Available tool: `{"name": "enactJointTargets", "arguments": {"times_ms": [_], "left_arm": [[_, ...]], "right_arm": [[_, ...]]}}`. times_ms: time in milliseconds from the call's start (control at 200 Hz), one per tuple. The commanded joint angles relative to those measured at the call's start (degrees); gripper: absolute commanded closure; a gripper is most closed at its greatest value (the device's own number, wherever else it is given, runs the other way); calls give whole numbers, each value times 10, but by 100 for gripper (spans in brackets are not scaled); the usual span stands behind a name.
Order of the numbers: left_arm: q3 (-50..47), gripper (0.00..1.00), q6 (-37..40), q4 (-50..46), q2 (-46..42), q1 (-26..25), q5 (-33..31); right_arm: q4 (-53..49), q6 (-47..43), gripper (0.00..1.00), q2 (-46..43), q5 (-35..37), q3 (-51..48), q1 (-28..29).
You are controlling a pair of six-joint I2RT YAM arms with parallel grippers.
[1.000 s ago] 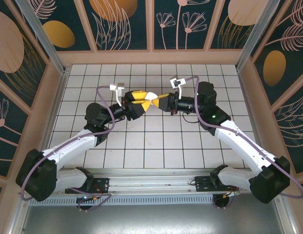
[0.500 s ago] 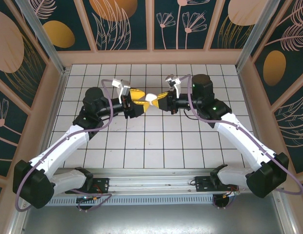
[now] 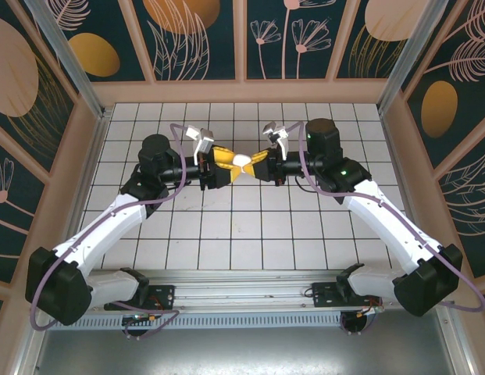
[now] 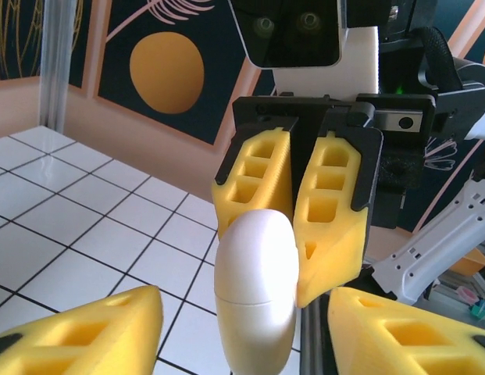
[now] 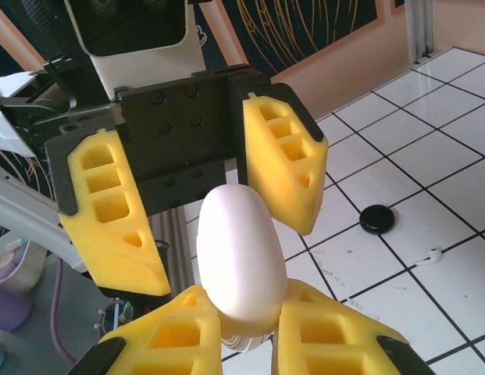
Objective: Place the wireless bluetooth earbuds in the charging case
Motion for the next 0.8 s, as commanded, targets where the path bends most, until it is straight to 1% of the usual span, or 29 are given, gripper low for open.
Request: {"name": "enactJointTargets", "arguments": {"times_ms": [0, 105, 195, 300, 420, 460, 515, 646, 721, 796], "left_arm": [[-5, 46, -21, 37, 10, 4, 25], [-2, 47, -21, 36, 18, 5, 29], [-1, 53, -23, 37, 23, 5, 35], [2, 64, -23, 37, 28, 4, 40], [3, 81, -22, 39, 29, 4, 43], [3, 85, -22, 39, 29, 5, 43], [2, 87, -19, 37, 27, 5, 43], [-9, 90, -9, 36, 18, 4, 31], [-18, 91, -7, 44, 9, 5, 27], [-27, 92, -9, 51, 3, 5, 28]], "right_arm": [[1, -13, 94, 1, -25, 17, -2], [3, -13, 94, 1, -25, 17, -2], [3, -12, 94, 3, -27, 18, -2], [3, -13, 94, 2, -26, 19, -3], [4, -11, 94, 6, -32, 22, -3], [6, -9, 92, 6, -31, 22, -2], [9, -7, 86, 5, -26, 20, -2], [38, 7, 62, -12, -8, 3, -2], [53, 18, 56, -17, -7, -6, -3], [53, 22, 53, -13, -8, -5, -2]]}}
